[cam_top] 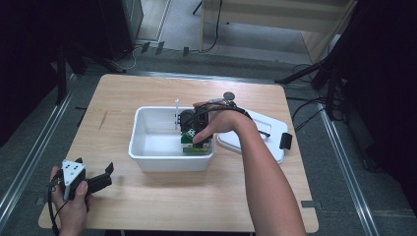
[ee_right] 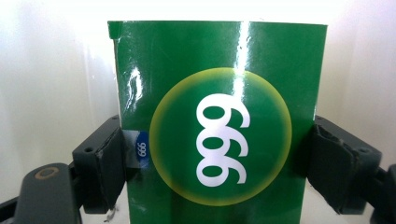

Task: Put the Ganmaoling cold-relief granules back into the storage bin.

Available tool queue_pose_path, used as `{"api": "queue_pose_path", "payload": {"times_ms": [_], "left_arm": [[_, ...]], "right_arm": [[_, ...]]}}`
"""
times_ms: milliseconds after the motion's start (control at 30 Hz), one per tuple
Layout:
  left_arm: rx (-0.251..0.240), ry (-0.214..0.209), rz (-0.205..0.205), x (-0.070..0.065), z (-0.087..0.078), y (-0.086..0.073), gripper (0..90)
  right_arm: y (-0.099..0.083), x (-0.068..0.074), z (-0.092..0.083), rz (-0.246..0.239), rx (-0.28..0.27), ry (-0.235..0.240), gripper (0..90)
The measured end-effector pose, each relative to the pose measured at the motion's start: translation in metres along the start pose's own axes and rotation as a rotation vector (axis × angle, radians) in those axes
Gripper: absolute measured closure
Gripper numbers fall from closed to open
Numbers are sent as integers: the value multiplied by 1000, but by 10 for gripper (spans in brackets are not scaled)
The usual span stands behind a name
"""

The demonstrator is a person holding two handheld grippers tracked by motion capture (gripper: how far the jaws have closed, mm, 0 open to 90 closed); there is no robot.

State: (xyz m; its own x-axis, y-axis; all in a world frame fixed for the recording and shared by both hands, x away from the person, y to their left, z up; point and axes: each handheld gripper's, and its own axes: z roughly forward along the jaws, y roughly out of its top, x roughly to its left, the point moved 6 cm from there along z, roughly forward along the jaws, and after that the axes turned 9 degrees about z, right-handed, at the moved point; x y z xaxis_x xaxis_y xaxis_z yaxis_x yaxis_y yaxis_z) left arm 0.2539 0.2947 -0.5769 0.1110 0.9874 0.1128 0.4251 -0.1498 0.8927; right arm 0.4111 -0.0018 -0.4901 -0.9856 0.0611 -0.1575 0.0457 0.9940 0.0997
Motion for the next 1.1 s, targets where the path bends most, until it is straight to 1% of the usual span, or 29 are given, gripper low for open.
{"api": "queue_pose_path", "payload": {"times_ms": [333,400,433,467,500,567,600,667,700,800,867,967,1033,1067,1100], "left_arm": [[-3,-1,-2,0,0,0,0],[-4,0,-3,0,0,0,0],[-4,0,-3,0,0,0,0],[-3,0,-3,0,0,0,0],[-4,0,-4,0,0,0,0],[-4,0,-3,0,0,0,0],[-4,0,-3,0,0,0,0],[-3,0,-2,0,0,0,0],[-3,0,-3,0,0,0,0],[-4,-2,-5,0,0,0,0],[-4,-3,-5,0,-1,0,0],[-4,-2,-4,0,0,0,0],[-3,-2,-4,0,0,0,0],[-4,-2,-4,0,0,0,0],[-4,-1,-4,0,0,0,0]], "right_arm": [[-1,1,11,8,20,1,161],[0,0,12,5,17,3,160],[0,0,13,10,23,4,159],[-1,1,12,27,33,4,159],[0,1,13,21,29,6,158],[0,0,14,25,31,10,157],[-1,1,13,43,43,15,157],[0,-1,15,42,49,22,156],[-1,0,15,55,55,29,156],[-2,0,18,47,68,29,155],[-2,0,19,42,69,33,154],[-3,0,19,56,75,34,147],[-2,-1,17,63,71,31,144],[-3,-1,15,74,66,36,143],[-2,-2,14,68,56,34,143]]}}
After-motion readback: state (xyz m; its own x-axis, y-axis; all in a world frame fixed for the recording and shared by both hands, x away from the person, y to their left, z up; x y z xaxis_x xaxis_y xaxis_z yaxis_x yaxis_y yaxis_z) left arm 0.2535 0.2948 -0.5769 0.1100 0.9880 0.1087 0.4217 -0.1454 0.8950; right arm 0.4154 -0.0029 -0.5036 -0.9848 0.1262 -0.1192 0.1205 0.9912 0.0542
